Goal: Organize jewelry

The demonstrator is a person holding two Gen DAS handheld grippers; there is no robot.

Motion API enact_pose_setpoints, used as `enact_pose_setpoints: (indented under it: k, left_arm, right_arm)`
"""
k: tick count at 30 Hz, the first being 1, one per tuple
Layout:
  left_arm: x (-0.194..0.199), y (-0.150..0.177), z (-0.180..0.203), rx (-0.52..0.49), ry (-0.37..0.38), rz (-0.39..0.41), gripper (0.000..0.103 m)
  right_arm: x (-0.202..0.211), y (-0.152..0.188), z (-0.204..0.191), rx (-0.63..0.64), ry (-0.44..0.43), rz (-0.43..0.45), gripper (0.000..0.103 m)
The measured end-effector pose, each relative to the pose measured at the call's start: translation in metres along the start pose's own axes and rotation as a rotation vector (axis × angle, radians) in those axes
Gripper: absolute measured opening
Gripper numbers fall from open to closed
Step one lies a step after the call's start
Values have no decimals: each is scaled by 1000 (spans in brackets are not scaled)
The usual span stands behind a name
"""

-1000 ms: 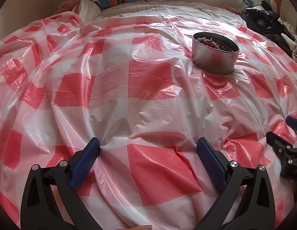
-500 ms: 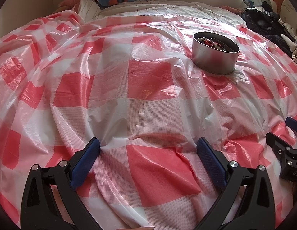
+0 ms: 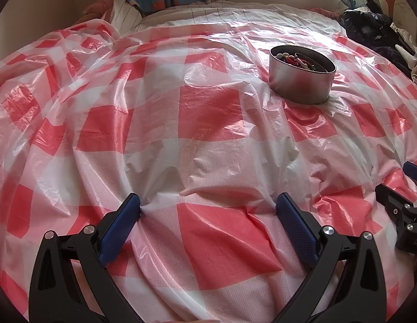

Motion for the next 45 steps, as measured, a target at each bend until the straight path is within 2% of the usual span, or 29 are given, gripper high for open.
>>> enact_pose_setpoints:
  k: [45]
  left_arm:
    - [1,-1,2,-4,-10,-6,97]
  right_arm:
    - [0,0,-1,0,1,1,96]
Point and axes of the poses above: each gripper's, at about its wrist camera, not at the fingertips, and x roughly against the way its jaws point, z to its right, y to its underside, the point moved 10 cm from there along -x, roughly the way its jaws point, and after that the axes turned 3 degrees about -y, right-handed, at the moved point
